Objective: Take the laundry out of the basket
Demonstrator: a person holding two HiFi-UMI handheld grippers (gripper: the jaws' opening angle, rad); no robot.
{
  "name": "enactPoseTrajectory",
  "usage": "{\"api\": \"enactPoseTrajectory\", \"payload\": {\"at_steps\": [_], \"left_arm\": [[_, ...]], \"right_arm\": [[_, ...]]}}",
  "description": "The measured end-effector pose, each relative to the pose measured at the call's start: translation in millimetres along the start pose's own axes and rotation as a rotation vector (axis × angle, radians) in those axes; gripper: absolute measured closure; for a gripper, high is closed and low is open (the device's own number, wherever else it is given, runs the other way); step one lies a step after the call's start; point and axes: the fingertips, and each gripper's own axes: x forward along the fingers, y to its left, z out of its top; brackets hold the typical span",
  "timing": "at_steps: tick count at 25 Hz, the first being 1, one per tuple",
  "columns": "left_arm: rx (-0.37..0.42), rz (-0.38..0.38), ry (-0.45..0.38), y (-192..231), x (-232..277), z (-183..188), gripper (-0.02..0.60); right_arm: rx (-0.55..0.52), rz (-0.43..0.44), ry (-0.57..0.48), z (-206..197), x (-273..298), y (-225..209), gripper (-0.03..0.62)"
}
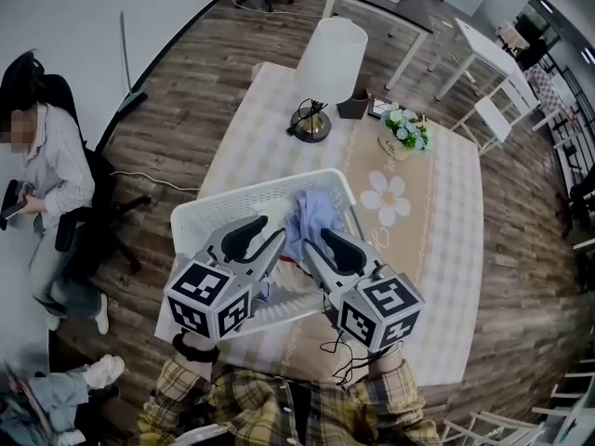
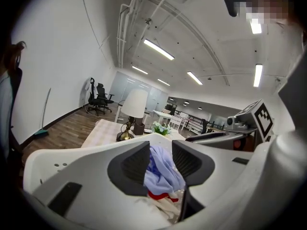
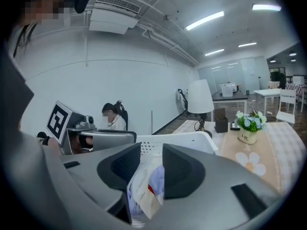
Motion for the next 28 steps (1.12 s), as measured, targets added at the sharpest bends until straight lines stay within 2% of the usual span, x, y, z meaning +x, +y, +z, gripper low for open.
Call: {"api": "enactPoseTrajectory", "payload": {"at_steps": [4, 7, 10, 13, 15, 21, 25, 28], "left_arm": [[-0.021, 0.021, 0.053, 13.2, 10.2, -15.4, 0.36], [-0.03, 0.039, 0.089, 24.0, 18.1, -26.7, 0.356], [-0.044, 0.049, 0.122, 31.3, 24.8, -36.7, 0.356], [-0.053, 0.055, 0.156, 37.3, 30.5, -48.0, 0.344], [-0.06, 0.057, 0.181, 41.3, 34.5, -56.0, 0.335], [-0.093, 0.071, 0.261, 53.5, 42.8, -79.5, 0.273], [-0.1, 0.083, 0.322, 60.4, 45.8, -97.3, 0.229], [-0.095, 0.089, 0.37, 64.9, 46.5, -113.1, 0.206]], "right_arm": [[0.0, 0.003, 0.007, -1.7, 9.4, -4.2, 0.427], [-0.02, 0.01, 0.002, -3.0, 17.2, -6.2, 0.438], [-0.045, -0.017, 0.057, -12.0, 26.7, -11.3, 0.441], [-0.028, -0.013, 0.109, -23.4, 34.6, -12.7, 0.414], [0.006, -0.003, 0.135, -30.4, 39.4, -14.2, 0.352], [0.018, -0.043, 0.188, -38.8, 52.3, -26.7, 0.261], [-0.023, -0.091, 0.24, -46.1, 62.4, -38.1, 0.261], [-0.016, -0.089, 0.304, -58.2, 73.5, -44.0, 0.261]]}}
